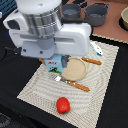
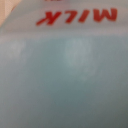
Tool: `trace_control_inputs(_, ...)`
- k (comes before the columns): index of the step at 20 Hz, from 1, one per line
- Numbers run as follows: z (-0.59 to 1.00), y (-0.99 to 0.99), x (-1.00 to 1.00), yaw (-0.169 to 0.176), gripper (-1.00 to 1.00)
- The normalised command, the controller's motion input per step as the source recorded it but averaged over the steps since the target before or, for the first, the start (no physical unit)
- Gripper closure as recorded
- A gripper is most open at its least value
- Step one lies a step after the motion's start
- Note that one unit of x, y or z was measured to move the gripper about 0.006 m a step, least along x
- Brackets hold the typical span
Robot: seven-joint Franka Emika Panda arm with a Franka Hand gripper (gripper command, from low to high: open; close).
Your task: Interact with the objects in diverse but meaningful ways.
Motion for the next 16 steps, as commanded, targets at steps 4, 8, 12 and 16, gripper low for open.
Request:
trace_control_inputs(4, -0.03, 0.87, 0.03, 0.013, 1.0)
trace_control_inputs(8, 0.0, 0.95, 0.0, 0.027, 1.0)
trace_control_inputs(12, 0.0, 0.95, 0.0, 0.029, 1.0)
trace_control_inputs(16, -0.01, 0.96, 0.04, 0.025, 1.0)
